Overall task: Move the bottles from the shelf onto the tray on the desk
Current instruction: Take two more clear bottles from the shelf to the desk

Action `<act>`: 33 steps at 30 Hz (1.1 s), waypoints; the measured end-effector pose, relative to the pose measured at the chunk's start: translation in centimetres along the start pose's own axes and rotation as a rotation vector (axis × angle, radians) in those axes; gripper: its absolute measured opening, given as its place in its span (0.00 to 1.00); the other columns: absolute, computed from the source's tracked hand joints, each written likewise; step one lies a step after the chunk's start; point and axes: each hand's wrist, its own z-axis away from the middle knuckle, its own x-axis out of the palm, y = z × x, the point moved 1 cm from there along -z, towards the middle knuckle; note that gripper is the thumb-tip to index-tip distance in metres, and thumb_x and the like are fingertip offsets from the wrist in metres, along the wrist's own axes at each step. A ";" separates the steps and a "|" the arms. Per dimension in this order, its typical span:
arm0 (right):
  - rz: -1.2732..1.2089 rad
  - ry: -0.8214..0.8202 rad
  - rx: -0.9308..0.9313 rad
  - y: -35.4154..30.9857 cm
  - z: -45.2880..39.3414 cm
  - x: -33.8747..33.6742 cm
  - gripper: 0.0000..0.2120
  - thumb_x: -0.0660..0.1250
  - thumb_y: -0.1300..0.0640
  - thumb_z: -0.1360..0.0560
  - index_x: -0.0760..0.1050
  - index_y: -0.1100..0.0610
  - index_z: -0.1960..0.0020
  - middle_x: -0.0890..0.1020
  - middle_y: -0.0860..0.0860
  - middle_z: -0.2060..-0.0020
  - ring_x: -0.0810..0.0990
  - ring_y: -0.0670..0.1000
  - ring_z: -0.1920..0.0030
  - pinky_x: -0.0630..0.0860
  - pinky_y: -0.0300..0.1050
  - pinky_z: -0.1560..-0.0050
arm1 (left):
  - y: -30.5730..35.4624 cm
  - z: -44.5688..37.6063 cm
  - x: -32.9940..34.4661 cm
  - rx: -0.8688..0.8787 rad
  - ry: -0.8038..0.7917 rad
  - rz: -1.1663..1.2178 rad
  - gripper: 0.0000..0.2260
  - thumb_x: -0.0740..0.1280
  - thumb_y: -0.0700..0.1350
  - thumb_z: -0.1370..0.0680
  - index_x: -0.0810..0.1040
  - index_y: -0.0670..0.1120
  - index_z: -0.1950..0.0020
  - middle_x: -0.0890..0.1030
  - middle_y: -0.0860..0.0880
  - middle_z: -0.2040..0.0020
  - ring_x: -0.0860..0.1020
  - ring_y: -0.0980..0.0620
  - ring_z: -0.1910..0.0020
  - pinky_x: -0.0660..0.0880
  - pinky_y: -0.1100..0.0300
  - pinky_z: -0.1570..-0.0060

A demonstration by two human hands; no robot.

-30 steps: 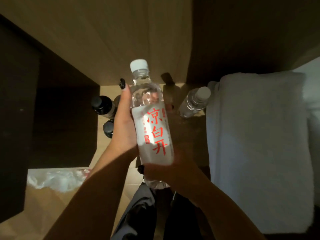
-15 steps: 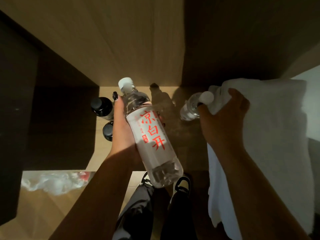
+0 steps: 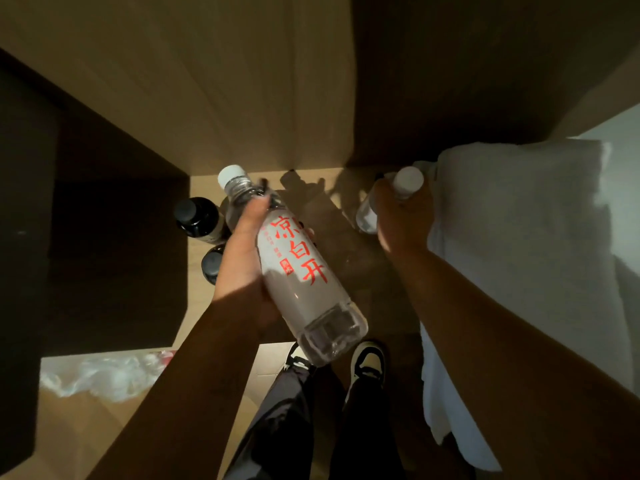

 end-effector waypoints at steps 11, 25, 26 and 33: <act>0.016 -0.023 0.008 -5.5 2.6 -4.8 0.06 0.70 0.56 0.26 0.76 0.53 0.50 0.80 0.42 0.59 0.79 0.38 0.57 0.75 0.38 0.51 | 0.3 0.9 1.4 -0.062 0.008 -0.121 0.05 0.68 0.45 0.26 0.76 0.44 0.56 0.79 0.46 0.65 0.79 0.49 0.64 0.79 0.52 0.54; -0.157 -0.169 0.057 -22.6 9.3 -11.1 0.07 0.72 0.54 0.28 0.77 0.47 0.63 0.78 0.39 0.70 0.79 0.38 0.67 0.81 0.49 0.54 | 5.4 6.2 4.5 -0.198 -0.226 -0.090 0.21 0.74 0.50 0.32 0.73 0.48 0.42 0.77 0.45 0.56 0.78 0.46 0.58 0.78 0.45 0.52; -0.155 -0.191 0.050 -24.0 9.9 -11.8 0.08 0.72 0.55 0.28 0.78 0.47 0.65 0.78 0.39 0.71 0.79 0.38 0.67 0.82 0.49 0.54 | 5.8 7.3 5.0 -0.188 -0.211 -0.092 0.21 0.74 0.50 0.31 0.74 0.49 0.41 0.77 0.44 0.55 0.78 0.44 0.57 0.78 0.43 0.53; -0.072 -0.271 -0.086 -32.2 15.1 -15.6 0.02 0.71 0.54 0.27 0.78 0.50 0.57 0.79 0.46 0.59 0.79 0.45 0.58 0.82 0.56 0.51 | 9.3 15.5 7.8 -0.131 -0.215 -0.176 0.20 0.71 0.51 0.29 0.74 0.48 0.40 0.78 0.42 0.52 0.80 0.43 0.54 0.79 0.42 0.58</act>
